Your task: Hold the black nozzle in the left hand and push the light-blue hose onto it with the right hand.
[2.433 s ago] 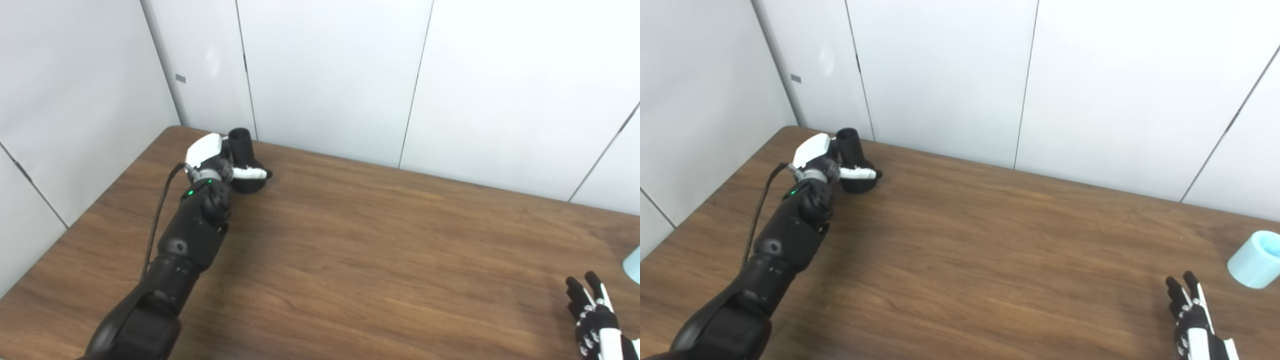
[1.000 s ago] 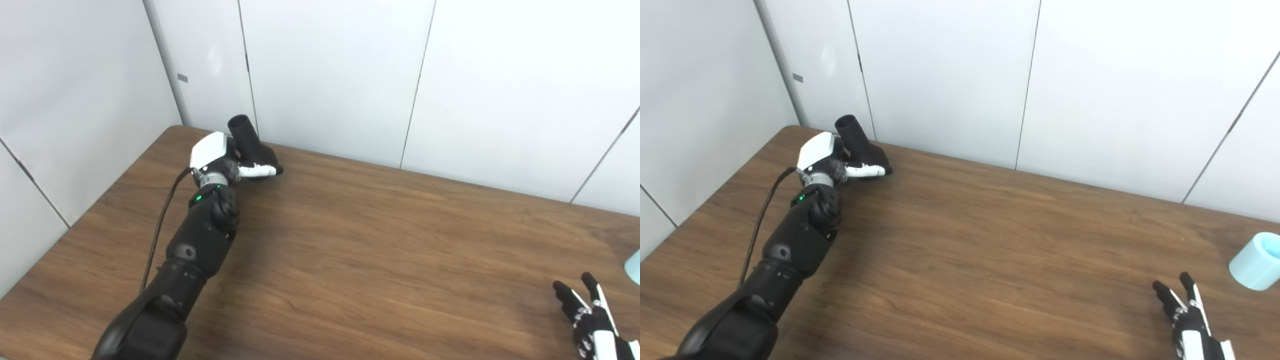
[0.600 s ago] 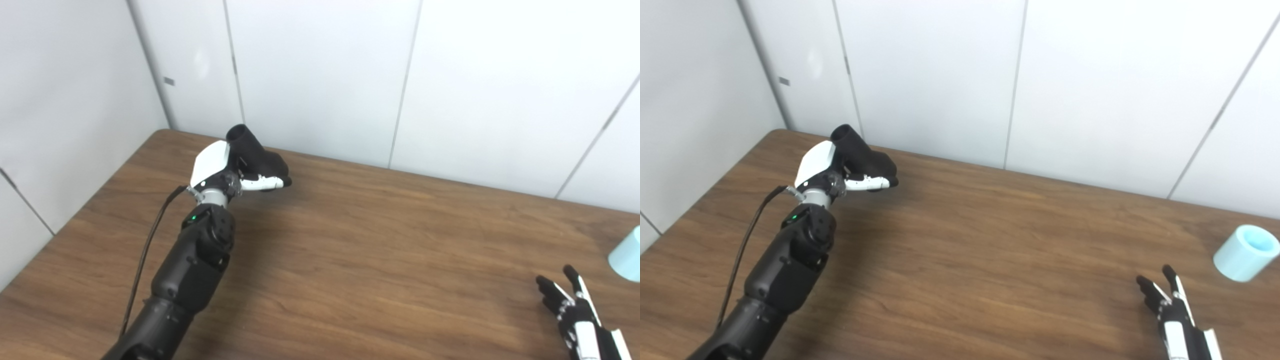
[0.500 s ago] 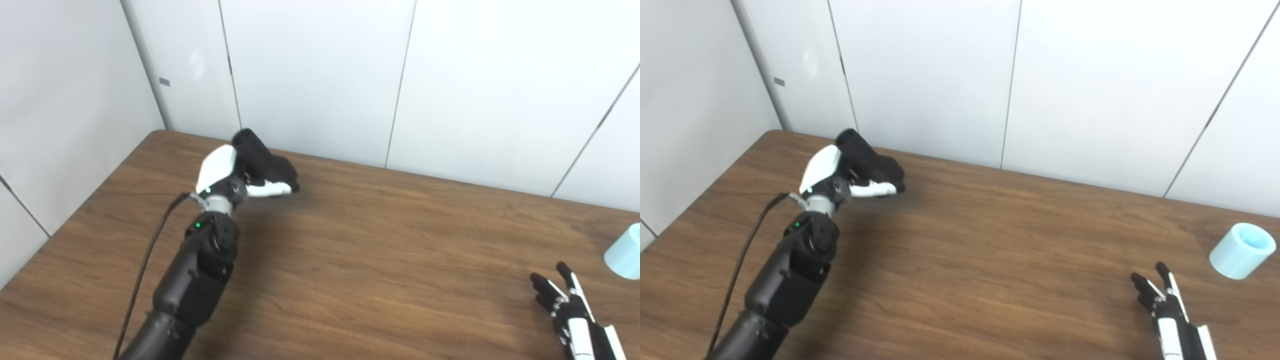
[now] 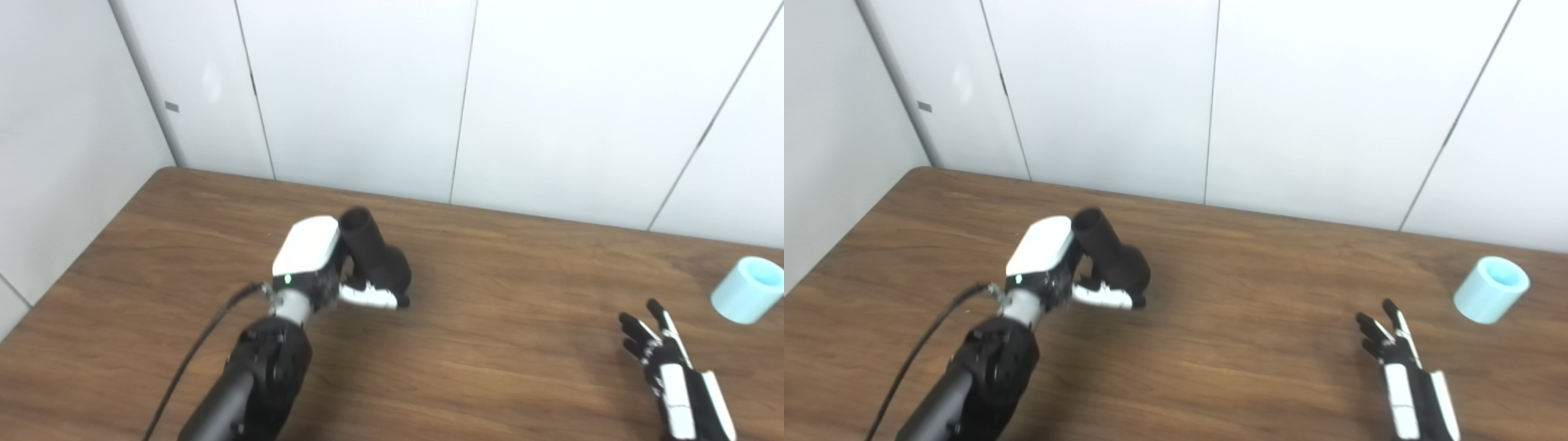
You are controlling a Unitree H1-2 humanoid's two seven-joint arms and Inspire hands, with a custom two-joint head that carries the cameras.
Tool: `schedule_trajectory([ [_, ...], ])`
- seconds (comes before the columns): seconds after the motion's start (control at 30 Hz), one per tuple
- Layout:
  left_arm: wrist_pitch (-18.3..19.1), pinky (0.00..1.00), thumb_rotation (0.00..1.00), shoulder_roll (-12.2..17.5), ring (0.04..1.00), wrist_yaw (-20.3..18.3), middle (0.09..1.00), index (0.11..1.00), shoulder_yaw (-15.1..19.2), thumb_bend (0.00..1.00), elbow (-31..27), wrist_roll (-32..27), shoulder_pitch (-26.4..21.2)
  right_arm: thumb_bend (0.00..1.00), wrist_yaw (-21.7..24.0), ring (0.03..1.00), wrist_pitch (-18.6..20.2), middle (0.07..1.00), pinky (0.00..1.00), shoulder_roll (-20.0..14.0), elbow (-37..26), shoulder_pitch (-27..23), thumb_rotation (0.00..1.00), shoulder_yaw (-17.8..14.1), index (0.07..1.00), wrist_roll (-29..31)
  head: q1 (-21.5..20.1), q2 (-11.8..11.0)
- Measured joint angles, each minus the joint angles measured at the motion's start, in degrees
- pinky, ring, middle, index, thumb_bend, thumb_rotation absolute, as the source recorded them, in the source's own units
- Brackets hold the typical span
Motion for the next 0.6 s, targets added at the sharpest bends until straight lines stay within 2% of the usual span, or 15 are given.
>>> schedule_trajectory([
  [0.13, -3.8, 0.72, 0.00, -0.8, 0.571, 0.1, 0.463, 0.499, -3.3, 0.53, -1.5, 3.3, 2.8, 0.53, -0.5, 0.902, 0.3, 0.871, 0.88, 0.7, 0.0, -0.2, 1.00, 0.0, 0.945, -0.7, -1.3, 0.4],
  [0.3, -8.6, 0.77, 0.00, -1.3, 0.574, 0.0, 0.453, 0.505, -6.5, 0.52, -1.6, 7.4, 4.1, 0.52, -1.1, 0.888, 1.1, 0.865, 0.87, 1.3, -0.1, -0.5, 1.00, 0.2, 0.947, -1.5, -3.7, 0.8],
  [0.43, -10.2, 0.79, 0.00, -3.2, 0.578, -1.6, 0.453, 0.505, -8.6, 0.52, -1.5, 8.9, 6.3, 0.52, -1.8, 0.887, 1.2, 0.864, 0.87, 2.2, -0.1, -0.7, 1.00, 0.1, 0.952, -1.4, -4.7, 1.3],
  [0.6, -11.8, 0.79, 0.00, -4.9, 0.584, -1.8, 0.453, 0.503, -9.3, 0.52, -1.4, 10.5, 7.3, 0.50, -2.1, 0.885, 1.2, 0.868, 0.86, 2.6, -0.1, -0.9, 1.00, 0.1, 0.953, -1.5, -6.4, 1.4],
])
